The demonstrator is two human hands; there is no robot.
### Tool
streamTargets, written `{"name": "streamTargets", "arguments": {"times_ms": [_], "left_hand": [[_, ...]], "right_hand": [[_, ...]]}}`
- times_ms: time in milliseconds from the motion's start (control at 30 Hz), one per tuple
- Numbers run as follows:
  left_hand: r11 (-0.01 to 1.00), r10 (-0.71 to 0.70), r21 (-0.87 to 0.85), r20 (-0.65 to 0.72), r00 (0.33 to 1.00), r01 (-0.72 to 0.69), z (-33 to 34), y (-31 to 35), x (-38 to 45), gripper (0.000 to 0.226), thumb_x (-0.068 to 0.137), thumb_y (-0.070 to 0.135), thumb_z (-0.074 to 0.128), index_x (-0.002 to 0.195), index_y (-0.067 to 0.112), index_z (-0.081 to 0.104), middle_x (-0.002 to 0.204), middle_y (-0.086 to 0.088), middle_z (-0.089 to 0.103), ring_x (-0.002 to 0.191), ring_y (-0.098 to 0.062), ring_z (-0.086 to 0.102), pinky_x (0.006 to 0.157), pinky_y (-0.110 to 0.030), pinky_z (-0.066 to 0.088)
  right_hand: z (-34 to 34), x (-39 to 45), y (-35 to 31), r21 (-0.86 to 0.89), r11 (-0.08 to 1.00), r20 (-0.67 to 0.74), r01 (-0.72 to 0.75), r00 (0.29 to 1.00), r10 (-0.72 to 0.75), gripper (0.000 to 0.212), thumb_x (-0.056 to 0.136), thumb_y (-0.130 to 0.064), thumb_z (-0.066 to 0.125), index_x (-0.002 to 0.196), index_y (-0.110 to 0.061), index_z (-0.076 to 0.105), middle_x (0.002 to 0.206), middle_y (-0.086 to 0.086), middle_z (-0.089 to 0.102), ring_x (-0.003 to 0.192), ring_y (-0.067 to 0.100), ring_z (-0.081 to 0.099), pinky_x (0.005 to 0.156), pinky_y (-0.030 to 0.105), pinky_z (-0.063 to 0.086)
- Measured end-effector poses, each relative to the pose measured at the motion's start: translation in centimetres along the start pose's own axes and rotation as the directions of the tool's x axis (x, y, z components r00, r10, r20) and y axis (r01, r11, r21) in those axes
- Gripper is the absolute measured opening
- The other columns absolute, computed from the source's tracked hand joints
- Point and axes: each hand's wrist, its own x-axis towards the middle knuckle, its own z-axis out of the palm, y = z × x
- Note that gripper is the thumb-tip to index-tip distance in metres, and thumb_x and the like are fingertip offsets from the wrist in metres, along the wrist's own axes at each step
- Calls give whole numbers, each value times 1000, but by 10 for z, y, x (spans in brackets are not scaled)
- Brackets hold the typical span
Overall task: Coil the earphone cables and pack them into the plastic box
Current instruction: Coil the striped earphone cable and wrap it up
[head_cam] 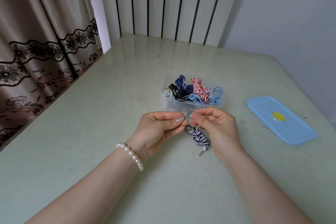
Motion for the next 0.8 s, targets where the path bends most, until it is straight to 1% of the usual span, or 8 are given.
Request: {"name": "streamTargets", "arguments": {"times_ms": [67,167,233,333,400,533,667,800], "left_hand": [[1000,15,0,-5,1000,-15,0,-1,1,13,76,-15,56,77,-6,65,67,-13,70,64,-18,70,64,-22,58],[999,47,21,-21,999,-46,-1,-1,2,14,76,-16,56,79,-7,66,69,-15,71,66,-19,70,67,-23,58],[996,72,53,-37,997,-70,-2,-2,2,14,75,-16,57,79,-6,66,69,-16,71,67,-20,70,66,-24,58],[988,110,113,-43,993,-105,-2,-3,2,15,74,-17,59,80,-4,65,67,-14,70,63,-19,70,63,-24,58],[981,129,149,-42,991,-122,-2,-3,2,15,74,-16,60,79,-3,65,64,-12,70,60,-18,69,62,-24,58],[975,148,173,-22,989,-142,-2,-4,1,15,73,-16,61,76,-2,67,65,-11,71,62,-17,69,65,-23,58],[955,175,243,-1,985,-169,-1,-6,2,20,72,-16,62,82,-1,70,69,-7,72,64,-14,68,67,-19,56],[954,176,249,-17,984,-166,-1,-6,2,21,72,-17,62,80,1,69,64,-5,71,61,-11,67,62,-17,54]], "right_hand": [[1,-1,1,0,999,23,-34,999,34,13,71,2,69,81,-7,68,61,3,70,57,12,65,61,20,53],[2,-1,0,-17,999,63,-47,997,47,16,77,6,62,84,-8,67,60,0,70,57,8,65,58,14,49],[2,-1,-1,-32,999,72,-33,997,36,17,81,5,59,84,-9,67,59,0,69,57,7,65,57,12,47],[3,-1,-1,-16,1000,67,-22,997,23,18,82,3,57,82,-11,67,60,0,69,58,8,64,60,15,50],[4,-1,-3,-9,1000,58,-9,998,10,18,82,4,57,82,-11,67,59,-1,69,57,7,63,59,14,49],[4,-2,-4,-35,999,47,27,999,-25,16,80,4,60,81,-10,67,55,-5,66,53,1,59,55,10,44],[4,-2,-3,-68,997,52,37,998,-34,16,80,2,61,81,-12,69,54,-3,64,54,2,57,56,10,44],[5,-1,-1,-87,995,43,42,998,-38,17,80,2,61,81,-14,69,55,-3,63,54,3,56,56,11,44]]}}
